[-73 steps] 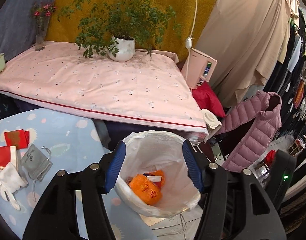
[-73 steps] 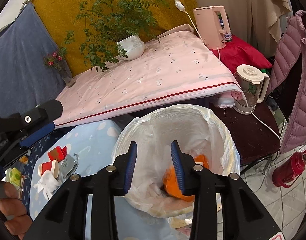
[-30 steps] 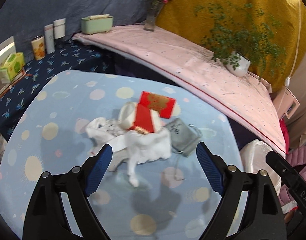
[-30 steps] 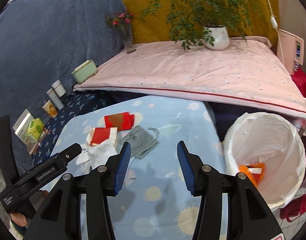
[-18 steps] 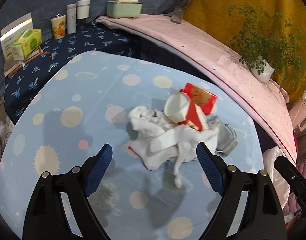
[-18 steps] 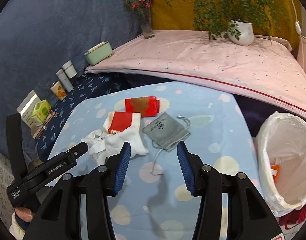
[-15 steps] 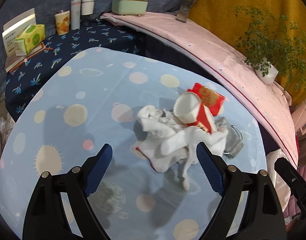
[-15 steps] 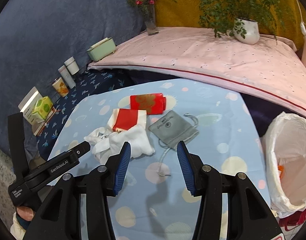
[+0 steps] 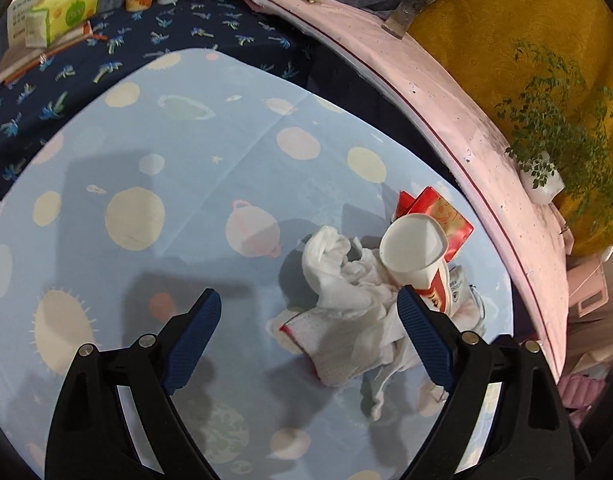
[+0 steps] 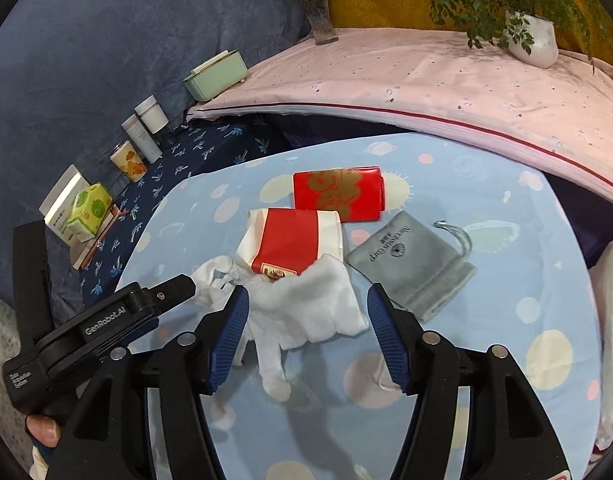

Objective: Collect trash
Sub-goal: 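Move both open tools back over the white gloves on the table, then grasp a white glove with the left tool while the right tool grasps the other glove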

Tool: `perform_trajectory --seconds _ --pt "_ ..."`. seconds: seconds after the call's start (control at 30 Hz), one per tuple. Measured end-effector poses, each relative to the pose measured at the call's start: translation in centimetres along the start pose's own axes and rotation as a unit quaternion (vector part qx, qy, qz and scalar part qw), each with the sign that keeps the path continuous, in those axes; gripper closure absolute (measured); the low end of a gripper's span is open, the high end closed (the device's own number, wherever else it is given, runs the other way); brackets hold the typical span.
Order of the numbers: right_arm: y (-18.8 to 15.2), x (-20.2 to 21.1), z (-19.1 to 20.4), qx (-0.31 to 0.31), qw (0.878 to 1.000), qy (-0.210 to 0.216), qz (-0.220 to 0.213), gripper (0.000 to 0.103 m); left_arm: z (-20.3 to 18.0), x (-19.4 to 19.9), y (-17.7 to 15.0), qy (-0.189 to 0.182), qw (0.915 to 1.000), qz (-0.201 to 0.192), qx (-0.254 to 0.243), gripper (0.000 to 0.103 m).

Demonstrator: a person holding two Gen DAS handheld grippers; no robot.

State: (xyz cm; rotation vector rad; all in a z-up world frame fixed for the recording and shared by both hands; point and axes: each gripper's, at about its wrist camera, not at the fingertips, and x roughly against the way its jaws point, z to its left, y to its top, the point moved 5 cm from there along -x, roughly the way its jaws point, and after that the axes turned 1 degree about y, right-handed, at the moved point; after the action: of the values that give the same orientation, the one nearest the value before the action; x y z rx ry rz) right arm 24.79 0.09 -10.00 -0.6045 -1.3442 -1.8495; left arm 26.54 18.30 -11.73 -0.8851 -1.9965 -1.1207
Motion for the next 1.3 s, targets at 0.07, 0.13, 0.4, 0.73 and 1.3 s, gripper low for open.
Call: perform_trajectory --seconds 0.07,0.13,0.4,0.73,1.3 --pt "0.0 -1.1 0.1 -0.005 1.0 0.004 0.009 0.042 -0.3 -0.6 0.1 -0.008 0.9999 0.009 -0.002 0.031" --pt "-0.1 -2.0 0.1 -0.006 1.0 0.001 0.015 0.042 -0.5 -1.3 0.0 -0.013 0.9997 0.019 -0.005 0.041" --pt "-1.8 -4.0 0.3 0.011 0.999 0.012 0.051 0.098 -1.3 -2.1 -0.5 -0.04 0.9982 0.039 -0.023 0.087" --pt "-0.5 0.2 -0.6 0.013 1.0 0.005 0.0 0.101 -2.8 1.6 -0.5 -0.049 0.9977 0.001 -0.048 0.092" --pt "4.2 12.2 -4.3 -0.011 0.991 -0.008 -0.133 0.101 -10.9 10.5 0.4 -0.096 0.9836 -0.08 -0.13 0.093"
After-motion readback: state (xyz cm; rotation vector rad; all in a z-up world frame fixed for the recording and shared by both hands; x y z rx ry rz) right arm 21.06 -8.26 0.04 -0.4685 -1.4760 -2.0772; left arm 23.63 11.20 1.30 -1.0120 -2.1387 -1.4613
